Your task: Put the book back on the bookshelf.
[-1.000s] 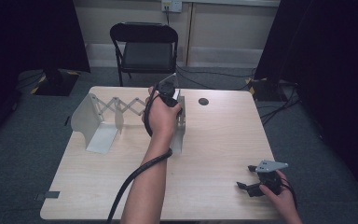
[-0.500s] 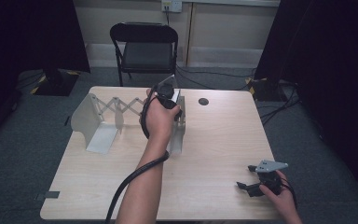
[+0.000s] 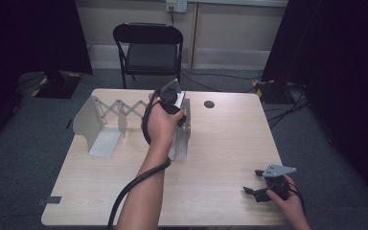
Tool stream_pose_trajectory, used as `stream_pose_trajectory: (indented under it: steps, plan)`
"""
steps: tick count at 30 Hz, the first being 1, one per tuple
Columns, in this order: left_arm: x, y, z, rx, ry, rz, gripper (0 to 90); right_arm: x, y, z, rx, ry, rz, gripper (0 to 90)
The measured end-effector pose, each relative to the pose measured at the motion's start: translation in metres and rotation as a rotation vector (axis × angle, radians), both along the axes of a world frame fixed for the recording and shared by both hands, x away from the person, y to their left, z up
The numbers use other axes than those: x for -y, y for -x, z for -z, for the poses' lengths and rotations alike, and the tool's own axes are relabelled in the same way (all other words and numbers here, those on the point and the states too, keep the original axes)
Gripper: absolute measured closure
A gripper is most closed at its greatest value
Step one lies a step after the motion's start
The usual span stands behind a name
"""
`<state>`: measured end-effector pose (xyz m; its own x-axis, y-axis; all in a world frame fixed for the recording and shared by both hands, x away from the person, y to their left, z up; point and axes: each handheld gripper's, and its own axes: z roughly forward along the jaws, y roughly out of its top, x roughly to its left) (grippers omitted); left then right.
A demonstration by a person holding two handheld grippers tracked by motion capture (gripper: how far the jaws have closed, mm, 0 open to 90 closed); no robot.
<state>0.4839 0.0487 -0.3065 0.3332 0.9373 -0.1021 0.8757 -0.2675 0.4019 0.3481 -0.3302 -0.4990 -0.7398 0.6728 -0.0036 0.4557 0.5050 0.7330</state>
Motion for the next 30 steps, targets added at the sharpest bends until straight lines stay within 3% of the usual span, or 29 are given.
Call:
stream_pose_trajectory:
  steps: [7, 30]
  plan:
    - [-0.004, 0.004, -0.002, -0.004, 0.024, 0.012, 39.4, 0.000, 0.000, 0.000, 0.000, 0.000, 0.000, 12.8]
    - [-0.007, 0.018, -0.002, -0.007, 0.031, 0.053, 37.3, 0.000, 0.001, 0.000, -0.001, -0.002, 0.004, 12.8]
